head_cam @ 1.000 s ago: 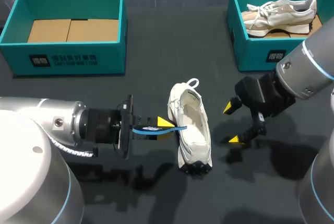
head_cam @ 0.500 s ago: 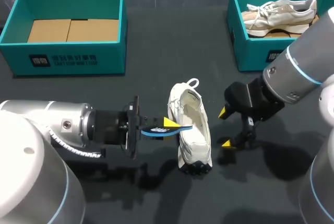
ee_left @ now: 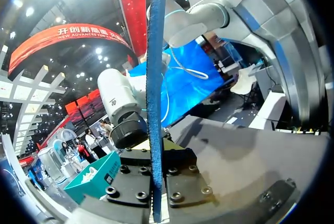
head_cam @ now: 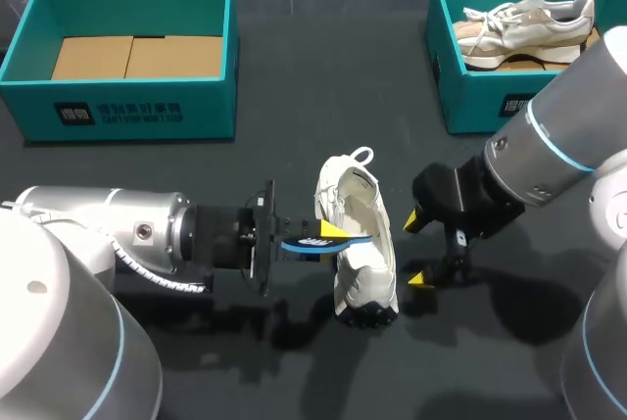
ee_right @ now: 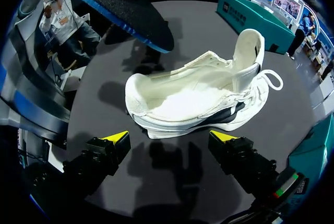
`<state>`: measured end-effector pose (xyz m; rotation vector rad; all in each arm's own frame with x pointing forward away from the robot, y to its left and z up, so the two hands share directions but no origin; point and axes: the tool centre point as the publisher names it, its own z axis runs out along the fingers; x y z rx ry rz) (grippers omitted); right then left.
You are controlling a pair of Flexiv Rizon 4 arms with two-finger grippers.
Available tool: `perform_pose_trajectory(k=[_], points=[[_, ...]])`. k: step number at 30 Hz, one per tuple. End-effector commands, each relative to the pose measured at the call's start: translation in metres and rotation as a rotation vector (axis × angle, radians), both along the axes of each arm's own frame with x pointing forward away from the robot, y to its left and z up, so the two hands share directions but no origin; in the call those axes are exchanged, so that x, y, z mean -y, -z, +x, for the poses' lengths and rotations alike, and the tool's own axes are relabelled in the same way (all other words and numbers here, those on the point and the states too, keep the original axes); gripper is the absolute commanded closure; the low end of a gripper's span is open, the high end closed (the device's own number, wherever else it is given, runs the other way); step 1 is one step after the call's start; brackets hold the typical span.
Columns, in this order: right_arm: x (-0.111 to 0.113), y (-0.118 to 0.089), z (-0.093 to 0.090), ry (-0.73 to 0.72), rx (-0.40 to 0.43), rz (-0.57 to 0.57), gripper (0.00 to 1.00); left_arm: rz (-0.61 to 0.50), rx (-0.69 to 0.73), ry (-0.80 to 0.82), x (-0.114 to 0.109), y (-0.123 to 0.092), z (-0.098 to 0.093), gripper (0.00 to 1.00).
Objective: Take the shoe out of the shoebox, open the shoe tongue, remove and reinsert the insole, then place the shoe into the shoebox
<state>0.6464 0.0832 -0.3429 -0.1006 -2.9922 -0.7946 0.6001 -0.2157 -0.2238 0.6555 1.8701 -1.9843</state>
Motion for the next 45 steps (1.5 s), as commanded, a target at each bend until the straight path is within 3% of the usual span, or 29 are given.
perform_pose_trajectory(k=[1, 24, 45], points=[[-0.003, 0.004, -0.002, 0.001, 0.005, -0.002, 0.0, 0.001, -0.002, 0.002, 0.007, 0.004, 0.002, 1.0], [-0.001, 0.009, 0.001, -0.012, 0.015, 0.004, 0.0, -0.011, -0.031, 0.028, 0.027, 0.009, 0.003, 1.0], [-0.001, 0.009, 0.001, -0.012, 0.015, 0.004, 0.0, -0.007, -0.075, 0.014, 0.053, 0.027, 0.02, 1.0]])
